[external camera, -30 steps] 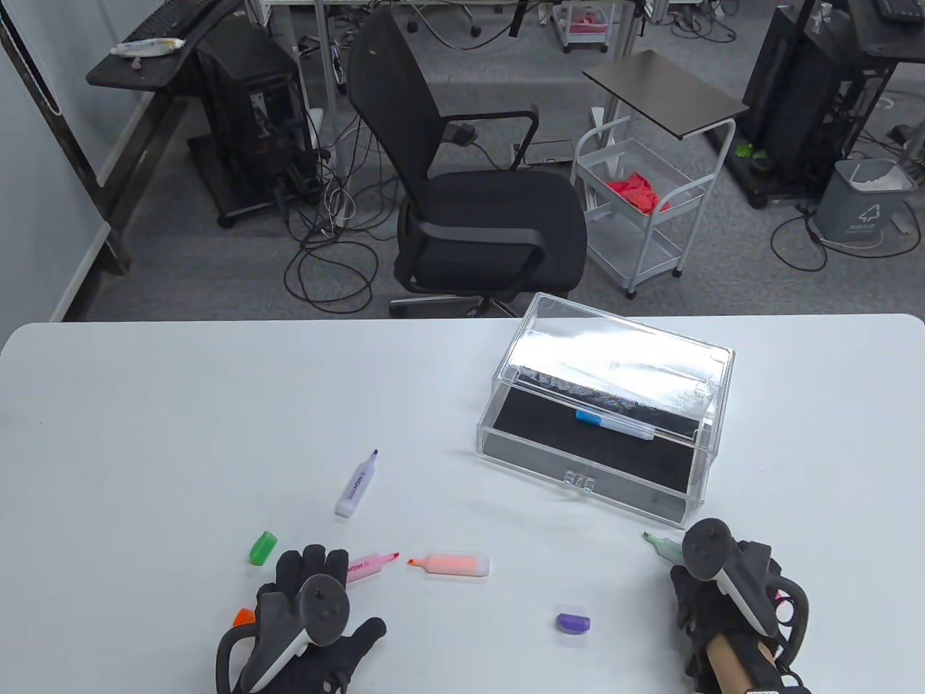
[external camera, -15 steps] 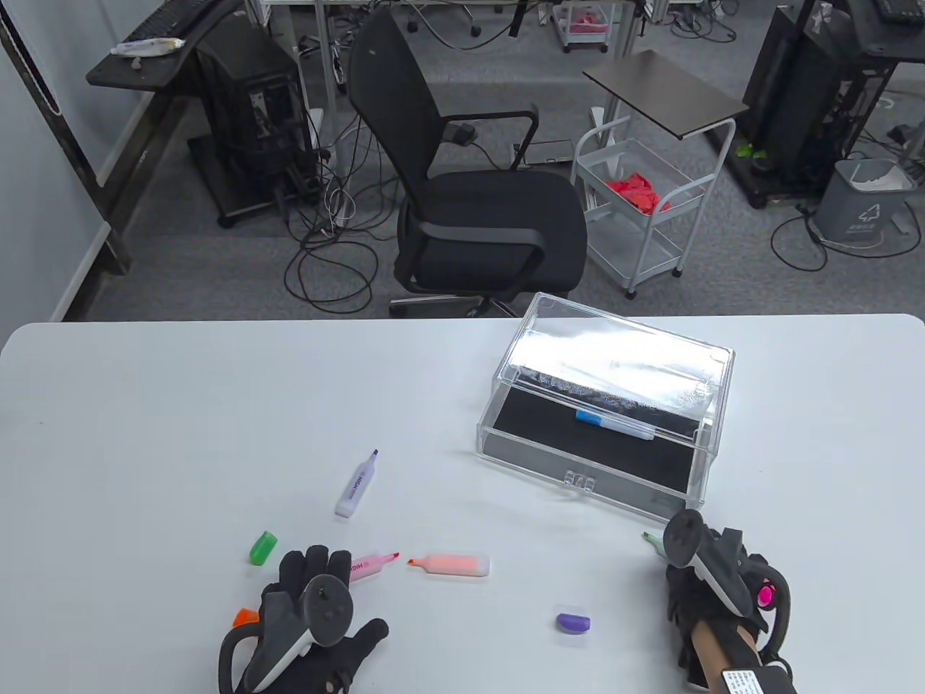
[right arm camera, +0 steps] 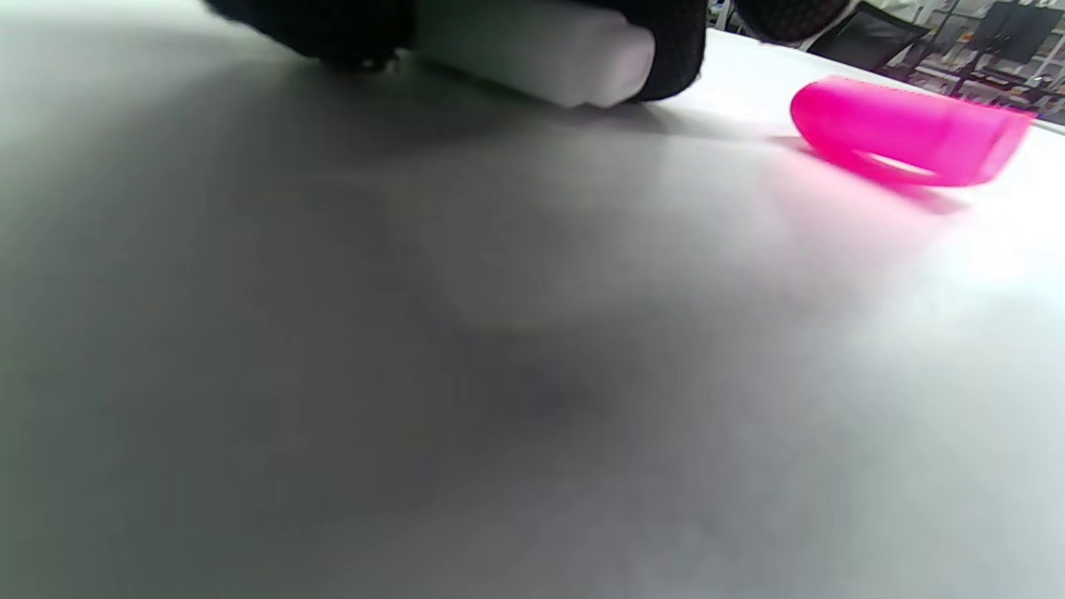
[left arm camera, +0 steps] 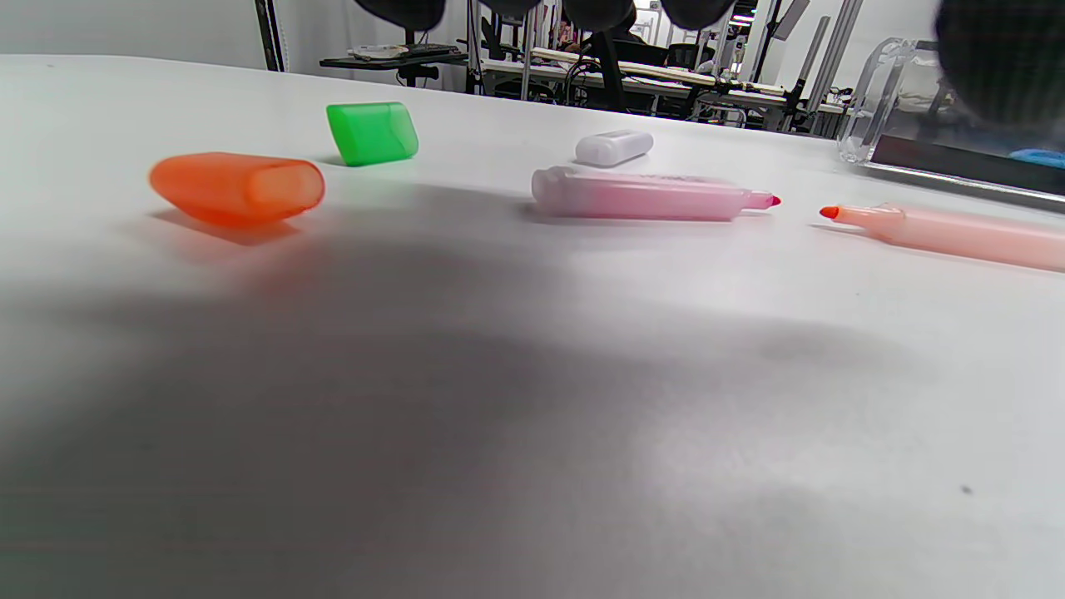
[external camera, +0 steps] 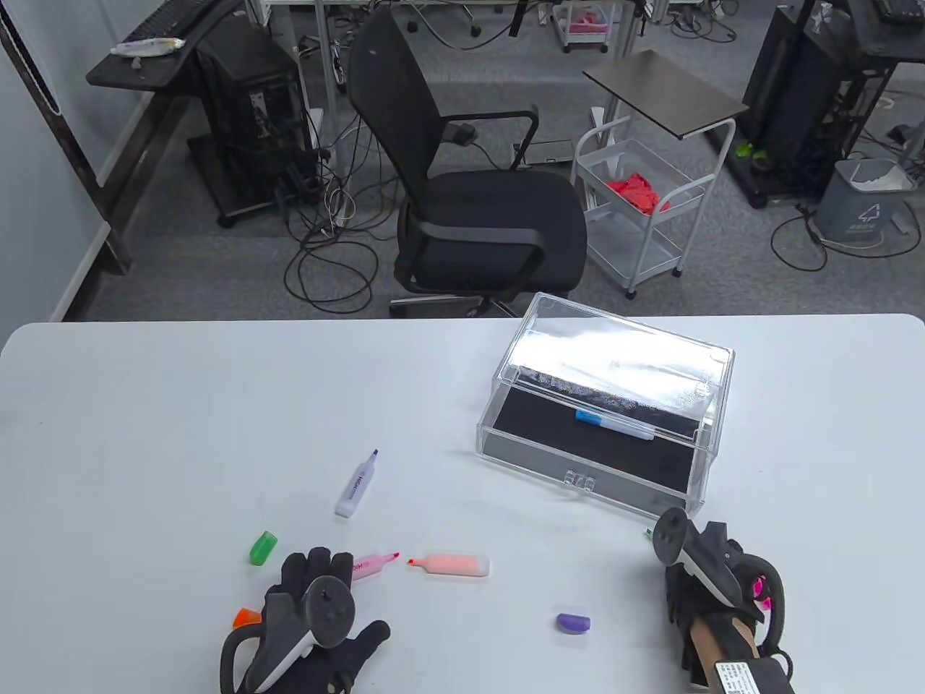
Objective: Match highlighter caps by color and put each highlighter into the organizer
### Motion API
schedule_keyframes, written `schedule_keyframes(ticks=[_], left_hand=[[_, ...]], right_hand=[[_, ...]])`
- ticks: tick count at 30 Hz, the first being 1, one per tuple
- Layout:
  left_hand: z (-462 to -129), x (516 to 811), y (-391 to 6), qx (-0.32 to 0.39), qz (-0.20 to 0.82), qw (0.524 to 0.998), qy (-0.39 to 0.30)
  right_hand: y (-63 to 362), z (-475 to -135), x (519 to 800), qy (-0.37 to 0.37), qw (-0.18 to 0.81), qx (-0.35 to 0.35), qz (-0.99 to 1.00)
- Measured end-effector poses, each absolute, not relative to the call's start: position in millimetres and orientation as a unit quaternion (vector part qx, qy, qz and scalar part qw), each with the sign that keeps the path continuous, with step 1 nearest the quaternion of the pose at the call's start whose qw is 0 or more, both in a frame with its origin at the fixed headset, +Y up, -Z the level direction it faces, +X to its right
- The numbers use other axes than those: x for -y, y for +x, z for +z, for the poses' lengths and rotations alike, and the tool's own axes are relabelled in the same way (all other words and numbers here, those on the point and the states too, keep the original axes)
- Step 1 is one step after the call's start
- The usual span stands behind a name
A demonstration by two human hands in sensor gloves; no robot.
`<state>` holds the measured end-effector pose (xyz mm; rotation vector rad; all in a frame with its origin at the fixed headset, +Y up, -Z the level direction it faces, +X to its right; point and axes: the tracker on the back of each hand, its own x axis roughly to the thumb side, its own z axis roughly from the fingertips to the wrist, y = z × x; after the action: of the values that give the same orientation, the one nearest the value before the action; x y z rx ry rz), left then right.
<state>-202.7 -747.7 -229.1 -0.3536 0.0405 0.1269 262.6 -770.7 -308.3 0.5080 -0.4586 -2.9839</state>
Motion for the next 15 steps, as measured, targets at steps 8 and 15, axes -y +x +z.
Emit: schedule_keyframes(ticks=[8, 15], left_hand=[[-230, 748, -204, -0.022, 0.066, 0.982, -0.174], [-229, 748, -203, -0.020, 0.066, 0.982, -0.174]], right_hand=[[240, -298, 754, 0.101, 0.074, 0.129, -0.984], [214, -289, 734, 0.048, 0.068, 0.101, -0.991]])
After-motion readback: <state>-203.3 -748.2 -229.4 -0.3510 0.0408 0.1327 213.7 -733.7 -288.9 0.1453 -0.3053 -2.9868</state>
